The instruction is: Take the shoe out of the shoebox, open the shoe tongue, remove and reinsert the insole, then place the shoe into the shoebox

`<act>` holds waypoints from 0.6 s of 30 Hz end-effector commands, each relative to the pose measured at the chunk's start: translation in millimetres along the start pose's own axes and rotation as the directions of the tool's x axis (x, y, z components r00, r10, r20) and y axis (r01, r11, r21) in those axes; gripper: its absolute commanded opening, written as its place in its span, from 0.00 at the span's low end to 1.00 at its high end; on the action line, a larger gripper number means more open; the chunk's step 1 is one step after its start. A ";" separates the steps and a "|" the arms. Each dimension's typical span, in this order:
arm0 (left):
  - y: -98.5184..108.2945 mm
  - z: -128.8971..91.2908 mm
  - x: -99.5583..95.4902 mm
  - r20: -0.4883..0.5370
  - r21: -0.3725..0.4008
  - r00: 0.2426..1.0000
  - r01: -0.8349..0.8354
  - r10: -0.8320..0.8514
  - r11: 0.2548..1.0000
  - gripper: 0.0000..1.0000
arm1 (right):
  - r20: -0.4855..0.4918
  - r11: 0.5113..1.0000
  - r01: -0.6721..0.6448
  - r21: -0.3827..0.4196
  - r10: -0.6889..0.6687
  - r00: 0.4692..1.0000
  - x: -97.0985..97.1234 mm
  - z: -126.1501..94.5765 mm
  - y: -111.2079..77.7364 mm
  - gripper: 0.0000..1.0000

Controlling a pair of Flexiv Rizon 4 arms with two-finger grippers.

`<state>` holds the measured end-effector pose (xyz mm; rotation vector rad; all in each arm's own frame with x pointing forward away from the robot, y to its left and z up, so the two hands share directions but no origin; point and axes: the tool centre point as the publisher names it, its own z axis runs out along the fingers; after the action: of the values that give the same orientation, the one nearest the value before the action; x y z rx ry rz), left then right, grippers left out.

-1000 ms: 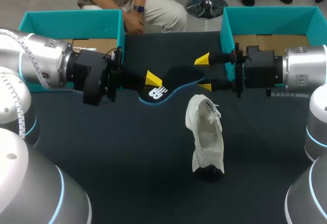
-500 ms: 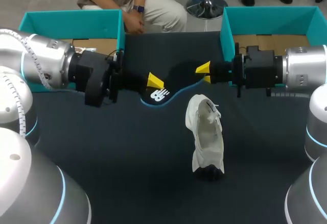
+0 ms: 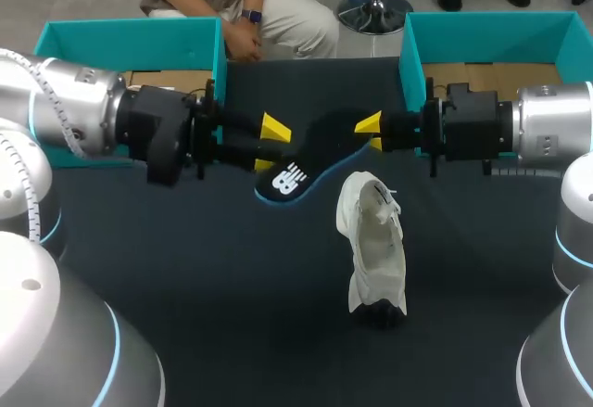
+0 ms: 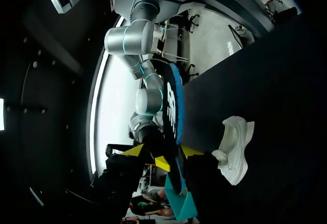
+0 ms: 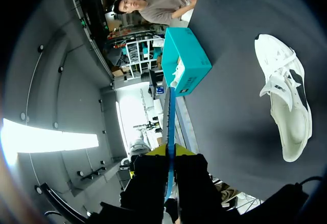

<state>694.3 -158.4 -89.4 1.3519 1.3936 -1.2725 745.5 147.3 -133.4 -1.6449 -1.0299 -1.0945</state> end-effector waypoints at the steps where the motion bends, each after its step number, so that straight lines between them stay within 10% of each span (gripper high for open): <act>1: 10.5 -14.5 -2.2 -0.005 0.005 1.000 -0.002 0.002 1.000 1.00 | 0.002 1.000 -0.001 -0.003 0.001 1.000 -0.2 1.4 -0.8 0.00; 18: 58.9 -70.8 -37.7 -0.289 0.268 0.950 -0.039 0.119 0.963 1.00 | 0.002 1.000 -0.001 -0.003 0.001 1.000 -0.2 1.4 -0.8 0.00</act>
<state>747.4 -101.2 -58.2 1.5636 1.3946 -1.2088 745.4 147.3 -133.4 -1.6448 -1.0300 -1.0945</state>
